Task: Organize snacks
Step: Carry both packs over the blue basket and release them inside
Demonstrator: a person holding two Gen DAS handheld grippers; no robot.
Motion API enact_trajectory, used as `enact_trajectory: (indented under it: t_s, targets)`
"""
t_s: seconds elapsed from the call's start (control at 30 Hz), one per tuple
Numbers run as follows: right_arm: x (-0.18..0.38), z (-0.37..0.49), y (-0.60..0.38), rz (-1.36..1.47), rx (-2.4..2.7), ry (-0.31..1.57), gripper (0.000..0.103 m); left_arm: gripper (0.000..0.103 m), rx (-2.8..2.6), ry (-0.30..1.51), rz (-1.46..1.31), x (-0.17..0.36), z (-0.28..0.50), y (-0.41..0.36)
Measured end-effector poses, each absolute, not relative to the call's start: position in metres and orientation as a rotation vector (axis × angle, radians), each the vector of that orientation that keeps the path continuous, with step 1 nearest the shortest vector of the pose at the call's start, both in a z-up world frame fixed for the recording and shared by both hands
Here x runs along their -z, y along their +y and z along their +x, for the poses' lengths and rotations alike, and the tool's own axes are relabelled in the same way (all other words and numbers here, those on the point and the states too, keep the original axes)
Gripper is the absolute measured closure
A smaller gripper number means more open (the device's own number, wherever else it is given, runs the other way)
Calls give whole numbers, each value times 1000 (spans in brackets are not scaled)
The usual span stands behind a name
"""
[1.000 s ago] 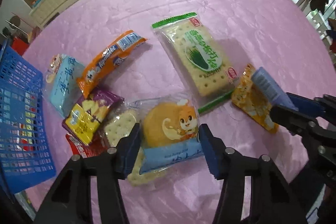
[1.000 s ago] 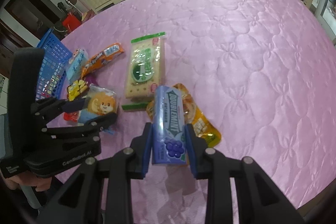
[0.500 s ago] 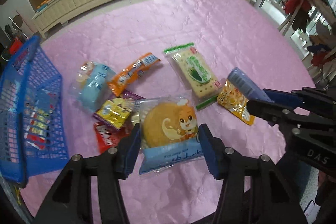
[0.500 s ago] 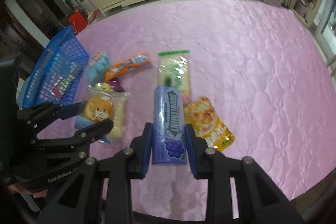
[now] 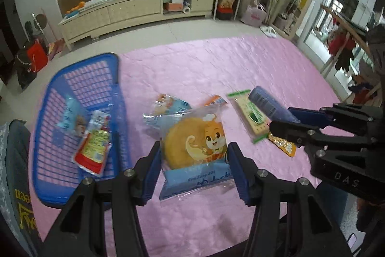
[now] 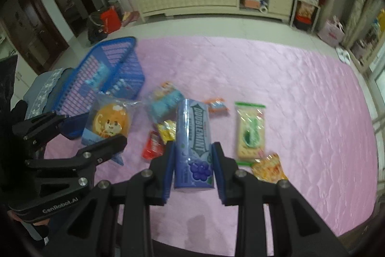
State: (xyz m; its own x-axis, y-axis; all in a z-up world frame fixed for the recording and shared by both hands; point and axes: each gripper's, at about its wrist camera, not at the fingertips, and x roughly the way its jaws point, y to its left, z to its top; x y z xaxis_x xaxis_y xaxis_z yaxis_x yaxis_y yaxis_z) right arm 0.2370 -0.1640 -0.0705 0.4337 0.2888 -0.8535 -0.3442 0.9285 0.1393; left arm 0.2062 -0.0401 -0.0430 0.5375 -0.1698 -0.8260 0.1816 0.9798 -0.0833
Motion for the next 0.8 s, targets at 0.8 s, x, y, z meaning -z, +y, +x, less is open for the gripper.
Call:
enact_trajectory:
  t_s: [0.8]
  targets:
    - [80, 291, 9, -131, -612, 1098, 68, 52, 79, 980, -52, 31, 221, 108]
